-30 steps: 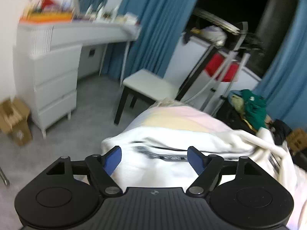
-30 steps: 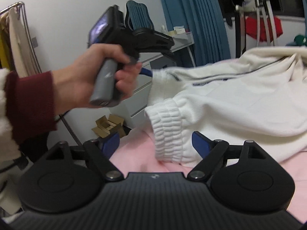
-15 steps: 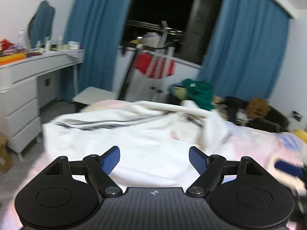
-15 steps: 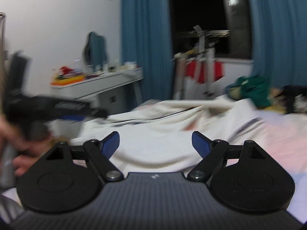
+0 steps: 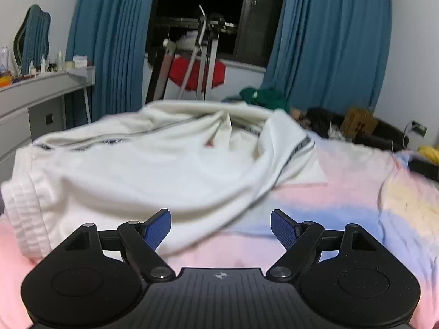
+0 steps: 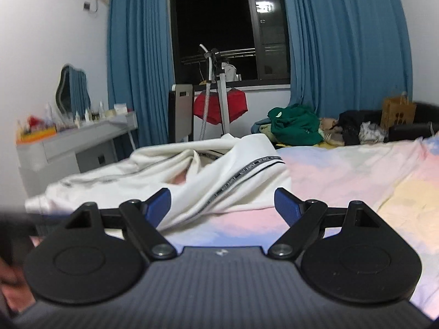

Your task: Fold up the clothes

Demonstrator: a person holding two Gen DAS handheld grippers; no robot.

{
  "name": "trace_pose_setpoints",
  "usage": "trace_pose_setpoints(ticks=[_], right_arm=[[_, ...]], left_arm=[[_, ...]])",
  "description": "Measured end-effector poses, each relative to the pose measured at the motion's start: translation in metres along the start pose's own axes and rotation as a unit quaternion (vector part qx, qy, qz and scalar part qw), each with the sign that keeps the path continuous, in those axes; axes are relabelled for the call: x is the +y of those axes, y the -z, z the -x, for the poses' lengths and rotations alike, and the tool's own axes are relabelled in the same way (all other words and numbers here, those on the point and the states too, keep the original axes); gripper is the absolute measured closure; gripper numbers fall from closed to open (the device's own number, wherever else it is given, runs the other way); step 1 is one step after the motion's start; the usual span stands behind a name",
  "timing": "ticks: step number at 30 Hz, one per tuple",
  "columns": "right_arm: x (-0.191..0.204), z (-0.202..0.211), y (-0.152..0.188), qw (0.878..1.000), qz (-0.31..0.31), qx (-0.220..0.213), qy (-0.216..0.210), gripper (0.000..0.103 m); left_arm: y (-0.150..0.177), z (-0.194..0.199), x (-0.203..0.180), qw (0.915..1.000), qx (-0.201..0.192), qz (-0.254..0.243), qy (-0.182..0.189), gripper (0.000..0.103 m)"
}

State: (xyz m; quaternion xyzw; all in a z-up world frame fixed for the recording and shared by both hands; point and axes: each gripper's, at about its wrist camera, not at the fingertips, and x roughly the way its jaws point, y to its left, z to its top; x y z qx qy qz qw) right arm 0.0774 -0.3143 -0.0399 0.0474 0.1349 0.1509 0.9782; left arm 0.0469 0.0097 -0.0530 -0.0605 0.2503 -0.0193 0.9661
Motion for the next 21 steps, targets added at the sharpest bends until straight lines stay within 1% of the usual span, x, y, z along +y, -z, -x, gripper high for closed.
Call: trace_pose_setpoints(ticks=[3,6,11,18,21], right_arm=[[-0.003,-0.004,0.000,1.000,-0.012,-0.008,0.001,0.019],[-0.006,-0.006,0.000,1.000,-0.022,-0.003,0.004,0.019],[-0.010,-0.004,-0.001,0.999,-0.040,0.007,0.012,0.019],[-0.021,0.005,0.002,0.996,-0.072,0.026,0.038,0.019],[-0.030,0.007,0.003,0.994,-0.092,0.034,0.048,0.019]], left_arm=[[0.011,-0.012,0.003,0.9999,0.013,-0.007,-0.001,0.022],[0.013,-0.017,0.004,0.9999,0.014,-0.009,0.002,0.022],[0.007,-0.034,0.002,0.9997,0.023,-0.007,0.001,0.022],[-0.001,-0.057,-0.002,0.9994,0.035,-0.004,-0.001,0.022],[-0.016,-0.082,-0.008,0.9992,0.039,-0.008,-0.004,0.022]])
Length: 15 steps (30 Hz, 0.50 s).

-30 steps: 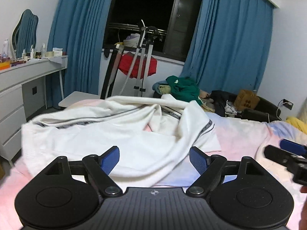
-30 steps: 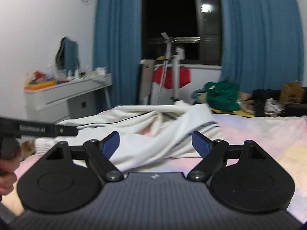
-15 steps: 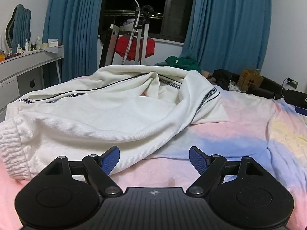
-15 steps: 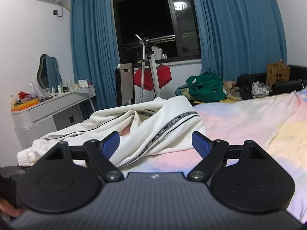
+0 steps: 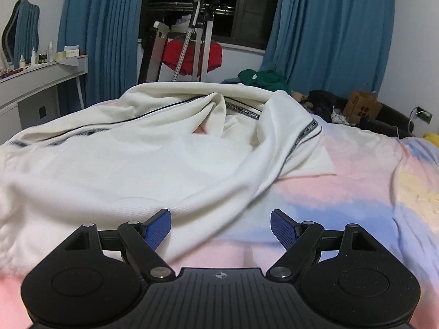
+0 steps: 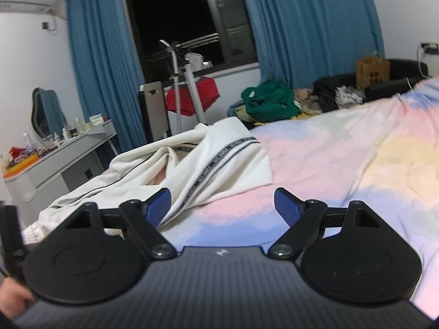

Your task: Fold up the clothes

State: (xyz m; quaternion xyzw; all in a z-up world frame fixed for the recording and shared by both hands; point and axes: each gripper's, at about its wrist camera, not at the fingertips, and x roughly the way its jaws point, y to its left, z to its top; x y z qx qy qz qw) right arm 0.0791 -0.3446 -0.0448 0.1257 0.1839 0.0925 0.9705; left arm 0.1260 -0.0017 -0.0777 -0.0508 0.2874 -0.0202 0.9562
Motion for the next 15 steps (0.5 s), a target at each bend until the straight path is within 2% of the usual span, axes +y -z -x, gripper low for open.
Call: trace_pose_setpoints(ticks=[4,8,13,15], right_arm=[[-0.014,-0.005,0.001,0.999,-0.035,0.008,0.005,0.019],[-0.030,-0.017,0.002,0.997,-0.071,0.022,0.003,0.019],[-0.051,-0.044,0.006,0.993,-0.111,0.031,0.012,0.019],[-0.060,-0.058,0.010,0.991,-0.126,0.043,0.018,0.019]], left_arm=[[-0.038,-0.042,-0.014,0.9999,-0.007,-0.005,-0.006,0.022],[-0.084,-0.094,-0.030,0.9998,-0.009,0.017,0.009,0.022],[-0.127,-0.170,-0.058,0.9985,0.008,0.038,0.038,0.022],[-0.135,-0.193,-0.069,0.9990,0.015,0.023,0.036,0.022]])
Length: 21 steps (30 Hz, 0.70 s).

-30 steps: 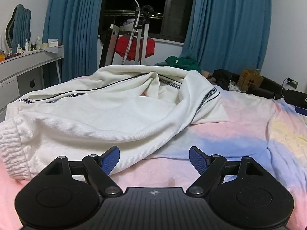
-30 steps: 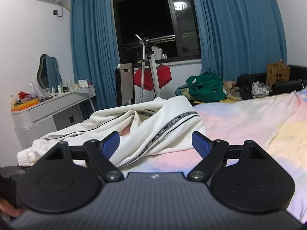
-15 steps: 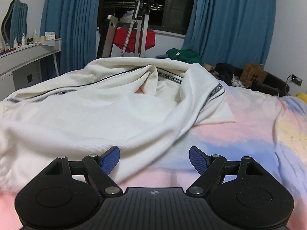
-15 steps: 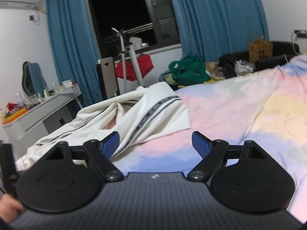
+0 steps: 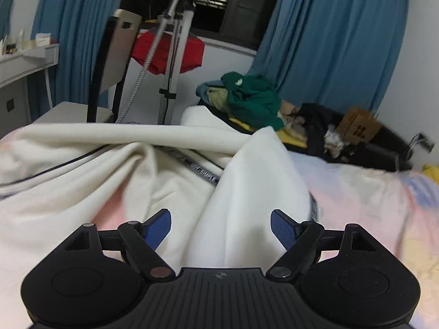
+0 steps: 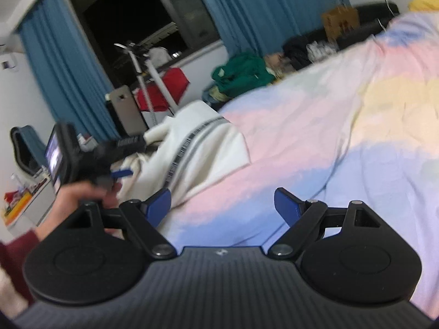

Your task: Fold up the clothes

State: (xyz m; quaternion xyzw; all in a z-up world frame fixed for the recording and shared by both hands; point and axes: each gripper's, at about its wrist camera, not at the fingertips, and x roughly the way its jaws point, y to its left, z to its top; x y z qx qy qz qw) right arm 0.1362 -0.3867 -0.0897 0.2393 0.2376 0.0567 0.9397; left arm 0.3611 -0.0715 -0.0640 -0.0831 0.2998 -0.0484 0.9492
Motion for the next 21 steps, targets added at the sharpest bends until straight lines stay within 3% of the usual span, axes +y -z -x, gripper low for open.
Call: trace_pose_setpoints(ticks=[3,6,7,10,17,21], right_arm=[[-0.008,-0.020,0.003,1.000,-0.006,0.015,0.013,0.019],[-0.010,-0.033,0.005,0.999,-0.004,0.026,0.018,0.019],[-0.010,-0.035,0.005,1.000,-0.002,0.025,0.017,0.019],[-0.010,-0.042,0.007,0.999,0.006,0.024,0.026,0.019],[-0.007,-0.035,0.004,0.999,0.017,0.011,0.036,0.019],[-0.006,-0.016,0.001,0.999,0.021,-0.012,0.041,0.019]], left_arm=[[-0.003,-0.029,-0.014,0.9988,0.012,-0.044,-0.019,0.025],[-0.005,-0.059,-0.028,0.9951,0.024,-0.088,-0.038,0.042],[-0.006,-0.067,-0.032,0.9937,0.026,-0.101,-0.041,0.052],[-0.002,-0.054,-0.041,0.9921,0.022,-0.120,-0.028,0.099],[0.013,0.045,-0.076,0.9781,-0.029,-0.203,0.037,0.100],[0.054,0.118,-0.084,0.9717,-0.036,-0.215,0.090,0.100]])
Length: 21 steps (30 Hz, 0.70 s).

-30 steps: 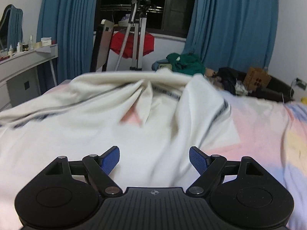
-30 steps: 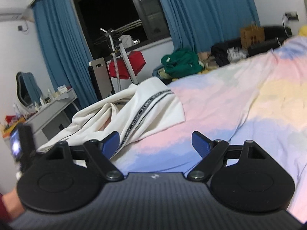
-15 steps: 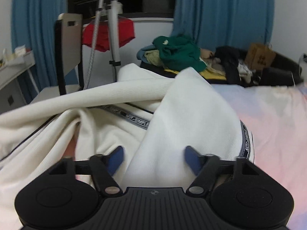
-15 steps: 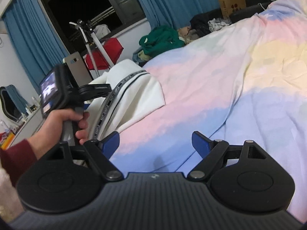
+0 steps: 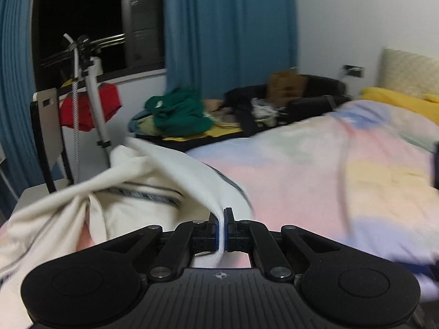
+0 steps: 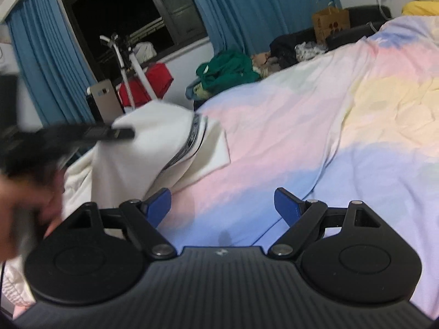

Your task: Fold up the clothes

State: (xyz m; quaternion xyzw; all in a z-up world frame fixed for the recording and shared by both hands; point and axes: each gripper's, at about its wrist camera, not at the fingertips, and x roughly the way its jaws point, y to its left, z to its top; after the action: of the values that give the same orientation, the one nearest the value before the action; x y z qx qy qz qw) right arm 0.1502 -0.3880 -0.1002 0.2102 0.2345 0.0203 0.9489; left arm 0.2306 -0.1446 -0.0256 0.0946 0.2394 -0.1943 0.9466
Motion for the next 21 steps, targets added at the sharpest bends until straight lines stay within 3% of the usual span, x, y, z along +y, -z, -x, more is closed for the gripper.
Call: trace_pose_setpoints(ticks=[5,9,17,21], right_arm=[[-0.006,0.028,-0.004,0.999,-0.004,-0.029,0.014,0.019],[-0.002,0.041,-0.002,1.000,0.003,-0.029,0.003,0.019],[0.041,0.028,-0.003,0.995,0.060,0.034,-0.079,0.019],[0.085,-0.002,-0.027,0.987,0.128,0.033,-0.091,0.020]], left_arm=[[0.069,0.080,-0.015,0.9985,-0.005,0.053,0.010,0.100],[0.121,0.117,-0.004,0.9946,0.007,0.104,0.002,0.100],[0.138,0.115,0.025,0.9782,0.006,0.206,0.024,0.099],[0.151,0.102,0.038,0.9644,0.006,0.257,0.063,0.099]])
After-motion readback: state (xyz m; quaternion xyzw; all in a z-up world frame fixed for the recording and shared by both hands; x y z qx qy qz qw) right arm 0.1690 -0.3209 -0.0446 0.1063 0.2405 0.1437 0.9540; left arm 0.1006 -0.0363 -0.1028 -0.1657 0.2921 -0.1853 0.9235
